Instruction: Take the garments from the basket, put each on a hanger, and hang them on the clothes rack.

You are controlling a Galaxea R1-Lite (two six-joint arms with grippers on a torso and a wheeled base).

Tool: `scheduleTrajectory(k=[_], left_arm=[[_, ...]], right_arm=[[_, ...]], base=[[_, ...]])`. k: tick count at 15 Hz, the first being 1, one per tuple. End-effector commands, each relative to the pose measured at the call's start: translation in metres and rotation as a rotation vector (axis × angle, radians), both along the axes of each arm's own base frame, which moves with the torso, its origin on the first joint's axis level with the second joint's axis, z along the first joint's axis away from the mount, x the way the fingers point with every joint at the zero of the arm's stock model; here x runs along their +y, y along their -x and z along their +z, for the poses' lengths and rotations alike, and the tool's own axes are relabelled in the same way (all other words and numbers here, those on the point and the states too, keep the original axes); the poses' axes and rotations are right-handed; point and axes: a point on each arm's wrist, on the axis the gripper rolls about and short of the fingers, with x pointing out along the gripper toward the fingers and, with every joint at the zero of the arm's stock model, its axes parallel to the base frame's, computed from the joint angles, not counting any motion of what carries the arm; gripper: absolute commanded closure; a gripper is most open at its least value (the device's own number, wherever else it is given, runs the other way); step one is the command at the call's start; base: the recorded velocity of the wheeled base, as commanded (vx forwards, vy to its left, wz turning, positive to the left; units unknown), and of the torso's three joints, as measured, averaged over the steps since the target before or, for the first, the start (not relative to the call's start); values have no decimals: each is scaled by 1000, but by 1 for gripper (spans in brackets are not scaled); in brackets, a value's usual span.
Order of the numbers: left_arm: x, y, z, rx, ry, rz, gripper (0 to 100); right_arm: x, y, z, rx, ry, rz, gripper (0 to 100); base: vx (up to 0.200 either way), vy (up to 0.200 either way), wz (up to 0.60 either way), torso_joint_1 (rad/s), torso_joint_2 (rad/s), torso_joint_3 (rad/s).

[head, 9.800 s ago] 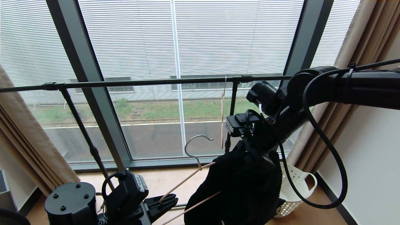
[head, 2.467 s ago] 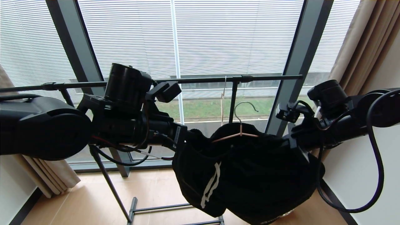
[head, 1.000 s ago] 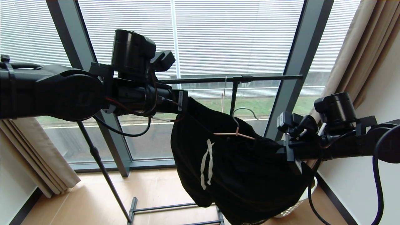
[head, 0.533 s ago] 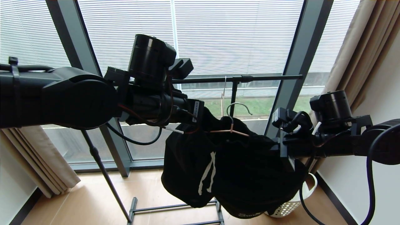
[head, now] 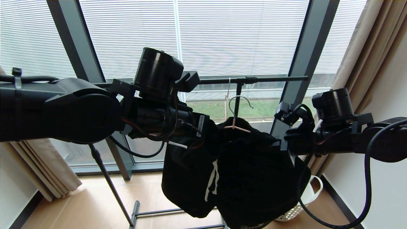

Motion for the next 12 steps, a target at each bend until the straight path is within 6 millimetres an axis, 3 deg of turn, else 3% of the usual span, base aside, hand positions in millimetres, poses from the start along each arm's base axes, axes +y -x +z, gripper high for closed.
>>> scheduleTrajectory(k=[1, 7, 12], left_arm=[[2, 4, -3, 10, -8, -2, 100], [-1, 2, -11, 30, -24, -7, 100], [-3, 6, -18, 46, -42, -19, 100]], right_arm=[[1, -1, 0, -20, -21, 6, 100], [0, 9, 2, -18, -121, 105, 100], [0, 10, 6, 6, -150, 86, 100]], base=[[0, 0, 0, 0, 0, 0], [0, 0, 0, 0, 0, 0], [0, 0, 0, 0, 0, 0]])
